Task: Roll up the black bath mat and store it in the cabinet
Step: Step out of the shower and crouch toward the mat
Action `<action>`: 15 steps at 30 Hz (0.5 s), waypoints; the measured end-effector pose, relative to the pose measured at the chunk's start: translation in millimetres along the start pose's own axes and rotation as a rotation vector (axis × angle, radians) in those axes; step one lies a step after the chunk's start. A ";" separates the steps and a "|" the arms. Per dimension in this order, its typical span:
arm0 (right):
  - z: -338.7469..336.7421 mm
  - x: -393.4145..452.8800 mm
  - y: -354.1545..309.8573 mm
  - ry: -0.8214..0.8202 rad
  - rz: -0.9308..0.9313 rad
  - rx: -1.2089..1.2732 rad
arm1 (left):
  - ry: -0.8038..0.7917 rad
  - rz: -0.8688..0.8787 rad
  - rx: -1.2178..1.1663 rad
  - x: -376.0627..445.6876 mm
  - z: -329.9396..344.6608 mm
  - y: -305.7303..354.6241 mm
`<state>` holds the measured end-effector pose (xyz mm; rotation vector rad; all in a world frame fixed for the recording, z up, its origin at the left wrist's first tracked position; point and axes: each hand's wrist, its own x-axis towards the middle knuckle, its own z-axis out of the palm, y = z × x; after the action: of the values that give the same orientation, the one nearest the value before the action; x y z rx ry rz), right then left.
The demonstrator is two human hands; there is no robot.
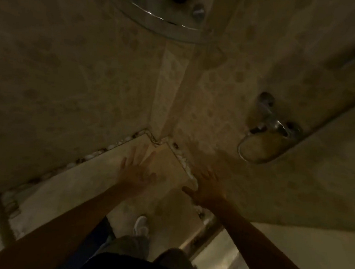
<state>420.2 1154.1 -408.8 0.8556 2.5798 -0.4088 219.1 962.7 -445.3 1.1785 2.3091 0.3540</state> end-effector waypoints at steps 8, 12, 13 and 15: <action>-33.7 116.1 -101.6 -0.019 -0.487 -0.232 | 0.221 -0.352 -0.162 -62.3 -14.6 -73.9; -33.0 159.7 -174.7 -0.108 -0.687 -0.291 | 0.275 -0.628 -0.207 -98.0 -15.8 -102.5; -29.5 169.2 -192.4 -0.126 -0.744 -0.306 | 0.286 -0.697 -0.215 -106.1 -12.9 -107.8; -20.0 187.8 -227.1 -0.144 -0.857 -0.332 | 0.309 -0.831 -0.242 -119.1 -5.8 -119.2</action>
<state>135.8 1081.7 -441.5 -0.4101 2.6421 -0.2340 193.5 796.3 -454.8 -0.0047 2.6760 0.4933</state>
